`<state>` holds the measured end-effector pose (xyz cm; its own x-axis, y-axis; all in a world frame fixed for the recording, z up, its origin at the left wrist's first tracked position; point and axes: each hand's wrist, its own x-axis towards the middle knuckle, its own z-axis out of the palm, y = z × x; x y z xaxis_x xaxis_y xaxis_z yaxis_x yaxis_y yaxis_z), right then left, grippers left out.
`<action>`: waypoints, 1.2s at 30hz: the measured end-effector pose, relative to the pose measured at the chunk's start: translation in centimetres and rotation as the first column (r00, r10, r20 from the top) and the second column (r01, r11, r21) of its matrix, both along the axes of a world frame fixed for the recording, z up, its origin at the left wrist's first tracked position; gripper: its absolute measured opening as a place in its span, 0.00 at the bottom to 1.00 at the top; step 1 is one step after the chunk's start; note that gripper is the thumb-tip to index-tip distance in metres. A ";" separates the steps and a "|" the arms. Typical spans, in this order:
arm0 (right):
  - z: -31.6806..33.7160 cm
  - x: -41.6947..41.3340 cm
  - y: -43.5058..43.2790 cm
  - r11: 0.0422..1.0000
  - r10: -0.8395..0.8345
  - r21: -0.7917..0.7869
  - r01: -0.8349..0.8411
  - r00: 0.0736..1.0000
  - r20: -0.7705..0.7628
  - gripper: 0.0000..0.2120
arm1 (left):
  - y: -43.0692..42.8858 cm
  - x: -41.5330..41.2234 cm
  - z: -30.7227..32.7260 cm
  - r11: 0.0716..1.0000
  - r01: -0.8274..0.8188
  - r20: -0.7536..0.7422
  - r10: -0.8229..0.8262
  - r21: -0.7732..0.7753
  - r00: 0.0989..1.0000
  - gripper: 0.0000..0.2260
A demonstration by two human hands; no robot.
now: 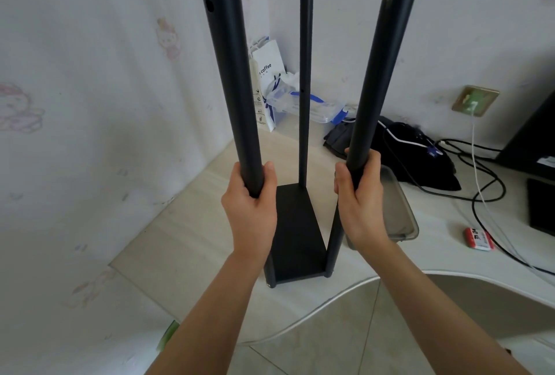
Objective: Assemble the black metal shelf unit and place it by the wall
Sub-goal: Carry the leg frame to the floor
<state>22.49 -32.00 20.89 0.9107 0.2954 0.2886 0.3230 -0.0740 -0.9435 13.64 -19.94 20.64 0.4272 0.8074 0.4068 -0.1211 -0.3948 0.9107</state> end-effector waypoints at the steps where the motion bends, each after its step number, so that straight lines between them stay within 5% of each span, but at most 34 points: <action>1: 0.1 -0.4 0.2 1.000 -0.003 0.009 0.003 1.000 0.004 0.09 | 0.3 -0.3 0.1 1.000 0.008 0.005 -0.008 0.004 1.000 0.09; 20: 3.1 -13.9 -2.3 0.975 -0.217 0.059 0.213 0.973 0.080 0.05 | -0.2 -11.1 3.3 0.968 0.249 0.091 -0.251 0.032 0.964 0.14; 36: 3.6 -28.7 -23.9 0.933 -0.359 0.033 0.358 0.928 0.097 0.06 | -20.6 -24.2 3.1 0.904 0.426 0.151 -0.423 0.012 0.893 0.15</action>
<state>-6.22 -55.90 24.49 0.9216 -0.0502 0.3848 0.3696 -0.1892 -0.9097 -10.57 -40.58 23.76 0.6682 0.5712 0.4767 -0.4058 -0.2572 0.8770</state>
